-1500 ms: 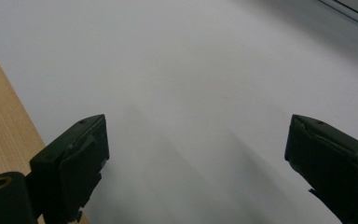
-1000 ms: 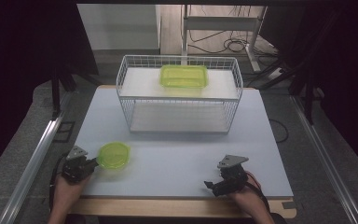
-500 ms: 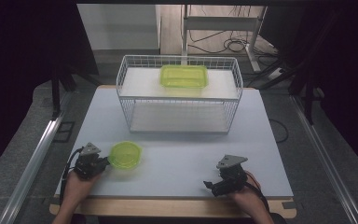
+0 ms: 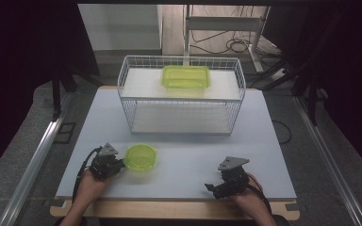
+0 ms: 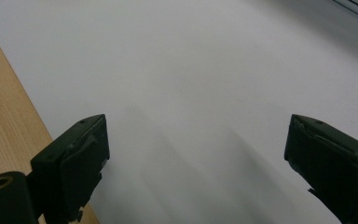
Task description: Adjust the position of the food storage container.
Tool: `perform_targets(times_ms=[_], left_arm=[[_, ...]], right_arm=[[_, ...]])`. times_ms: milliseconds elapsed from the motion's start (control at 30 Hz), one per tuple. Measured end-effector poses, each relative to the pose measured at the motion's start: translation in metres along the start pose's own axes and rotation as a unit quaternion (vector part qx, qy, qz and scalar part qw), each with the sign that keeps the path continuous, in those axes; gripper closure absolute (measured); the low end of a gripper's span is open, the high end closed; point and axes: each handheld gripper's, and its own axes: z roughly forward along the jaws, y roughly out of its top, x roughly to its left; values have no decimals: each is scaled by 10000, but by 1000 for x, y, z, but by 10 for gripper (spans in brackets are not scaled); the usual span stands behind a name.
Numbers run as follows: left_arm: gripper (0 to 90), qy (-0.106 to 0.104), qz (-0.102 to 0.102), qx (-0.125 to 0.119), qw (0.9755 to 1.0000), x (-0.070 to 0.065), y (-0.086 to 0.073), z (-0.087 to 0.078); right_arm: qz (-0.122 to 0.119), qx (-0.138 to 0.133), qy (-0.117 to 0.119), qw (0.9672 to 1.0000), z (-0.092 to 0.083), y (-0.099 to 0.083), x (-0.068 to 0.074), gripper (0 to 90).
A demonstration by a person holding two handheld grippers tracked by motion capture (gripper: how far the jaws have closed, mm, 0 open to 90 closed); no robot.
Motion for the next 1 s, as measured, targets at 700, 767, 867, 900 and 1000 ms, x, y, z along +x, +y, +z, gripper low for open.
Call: perform_targets(times_ms=[700, 767, 867, 900, 1000], left_arm=[[890, -398, 543, 201, 9975, -41, 25, 28], [889, -434, 578, 205, 9972, -45, 27, 30], [889, -497, 637, 200, 9965, -50, 30, 33], [889, -516, 648, 202, 9964, -51, 31, 34], [889, -594, 688, 198, 9957, -57, 36, 38]], right_arm=[[-21, 32, 83, 10000, 1, 1, 2, 68], [-19, 27, 89, 10000, 0, 0, 2, 68], [-16, 25, 99, 9999, 0, 0, 2, 68], [-18, 25, 105, 9999, 0, 0, 2, 68], [-20, 36, 117, 9999, 0, 0, 3, 68]])
